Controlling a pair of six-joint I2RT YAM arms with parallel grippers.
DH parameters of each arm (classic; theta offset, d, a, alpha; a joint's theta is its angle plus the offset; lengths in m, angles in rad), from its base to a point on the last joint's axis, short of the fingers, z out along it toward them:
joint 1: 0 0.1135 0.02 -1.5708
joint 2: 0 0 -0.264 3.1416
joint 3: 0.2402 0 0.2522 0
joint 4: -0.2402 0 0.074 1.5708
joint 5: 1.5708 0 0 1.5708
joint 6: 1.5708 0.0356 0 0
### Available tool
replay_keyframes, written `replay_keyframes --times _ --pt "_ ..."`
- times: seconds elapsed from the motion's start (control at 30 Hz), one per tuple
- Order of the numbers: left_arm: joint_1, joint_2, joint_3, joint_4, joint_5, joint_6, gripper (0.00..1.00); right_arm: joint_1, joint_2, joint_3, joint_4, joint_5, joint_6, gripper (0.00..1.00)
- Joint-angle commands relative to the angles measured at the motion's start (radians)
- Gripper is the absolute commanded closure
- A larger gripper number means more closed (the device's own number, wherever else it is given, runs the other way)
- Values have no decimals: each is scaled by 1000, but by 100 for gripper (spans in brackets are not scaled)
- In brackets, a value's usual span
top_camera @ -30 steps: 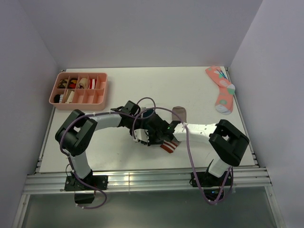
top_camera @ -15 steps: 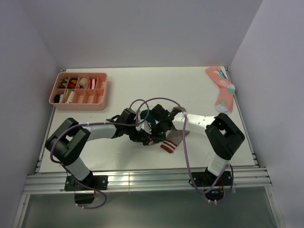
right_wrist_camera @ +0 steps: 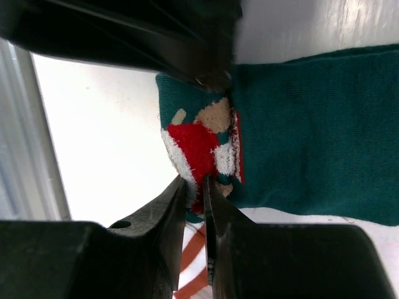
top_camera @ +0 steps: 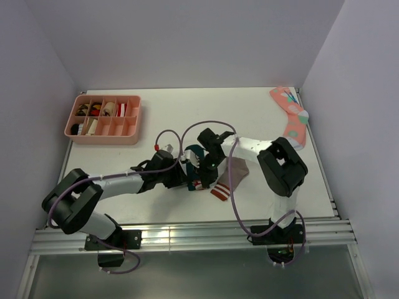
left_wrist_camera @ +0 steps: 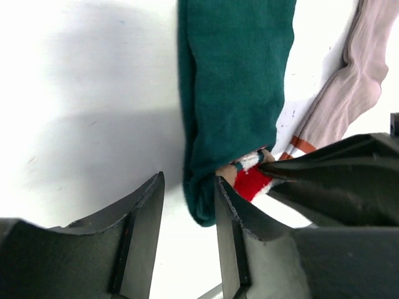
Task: Roll the socks
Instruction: Roll the sock at the center of the board.
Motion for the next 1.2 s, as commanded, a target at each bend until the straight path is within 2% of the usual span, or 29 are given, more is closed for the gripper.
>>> replay_keyframes --times 0.0,0.17,0.27,0.47,0.5,0.6,0.77,0.97,1.17 --pt "-42 -112 -44 49 -115 13 55 -27 71 67 -126 -11 32 79" --pt "-65 -203 -119 147 -180 90 52 -56 154 144 -217 -62 41 80" --pt "-81 -248 -191 259 -212 153 52 -79 198 190 -269 -74 51 80" --pt "-121 -266 -364 581 -240 283 52 -113 267 238 -328 -111 55 80" --pt "-126 -263 -384 682 -237 297 52 -117 272 243 -332 -106 56 80" --pt "-135 -254 -433 799 -197 345 48 -119 292 246 -347 -108 47 80" --pt "-135 -203 -356 813 -86 456 44 -119 330 270 -377 -103 35 80" --pt "-135 -89 -243 724 20 558 42 -125 358 304 -415 -119 35 80" --pt "-135 11 -202 715 95 587 40 -134 362 302 -409 -109 50 80"
